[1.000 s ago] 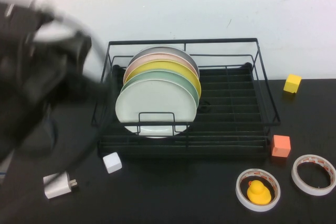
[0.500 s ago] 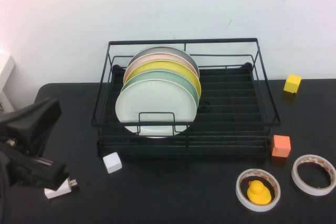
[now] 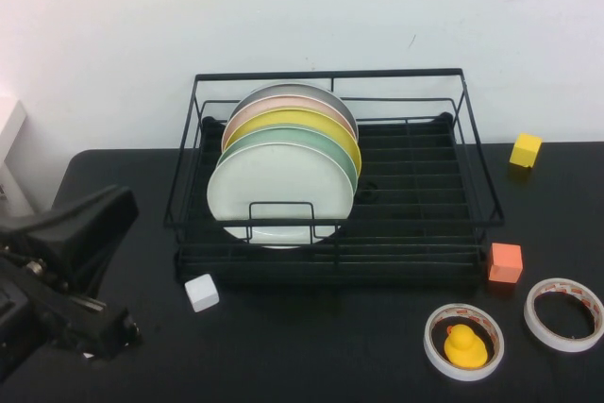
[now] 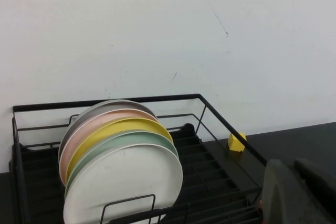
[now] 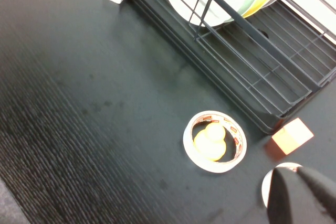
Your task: Place plate on rack
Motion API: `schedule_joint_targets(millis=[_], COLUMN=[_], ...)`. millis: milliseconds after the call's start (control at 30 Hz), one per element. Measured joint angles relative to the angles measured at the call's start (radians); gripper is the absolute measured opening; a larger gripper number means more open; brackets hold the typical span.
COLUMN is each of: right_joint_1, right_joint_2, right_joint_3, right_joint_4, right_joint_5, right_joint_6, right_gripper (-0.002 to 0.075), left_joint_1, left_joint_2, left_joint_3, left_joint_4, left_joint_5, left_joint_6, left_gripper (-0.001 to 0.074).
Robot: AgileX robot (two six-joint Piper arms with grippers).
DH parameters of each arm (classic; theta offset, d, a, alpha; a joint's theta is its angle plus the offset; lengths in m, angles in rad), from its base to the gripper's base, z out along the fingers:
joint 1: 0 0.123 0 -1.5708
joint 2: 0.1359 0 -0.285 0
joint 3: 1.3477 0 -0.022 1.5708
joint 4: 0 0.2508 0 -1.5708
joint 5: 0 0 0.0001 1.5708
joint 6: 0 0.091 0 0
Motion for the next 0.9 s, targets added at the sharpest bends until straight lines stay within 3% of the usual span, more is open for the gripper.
schedule_joint_targets(millis=[167, 367, 633, 900], right_joint_1=[0.000, 0.000, 0.000, 0.000], right_joint_2=[0.000, 0.000, 0.000, 0.000], right_joint_3=[0.000, 0.000, 0.000, 0.000], right_joint_4=[0.000, 0.000, 0.000, 0.000], right_joint_5=[0.000, 0.000, 0.000, 0.000], right_joint_6=[0.000, 0.000, 0.000, -0.002], right_gripper=[-0.0002, -0.0002, -0.0002, -0.0002], left_joint_1=[0.014, 0.176, 0.456, 0.570], left_joint_2=[-0.044, -0.245, -0.537, -0.661], left_joint_3=[0.027, 0.124, 0.255, 0.309], left_joint_4=[0.000, 0.006, 0.009, 0.011], left_joint_5=[0.019, 0.120, 0.207, 0.217], left_joint_6=[0.000, 0.009, -0.023, -0.052], left_gripper=[-0.0001, -0.0001, -0.0001, -0.0001])
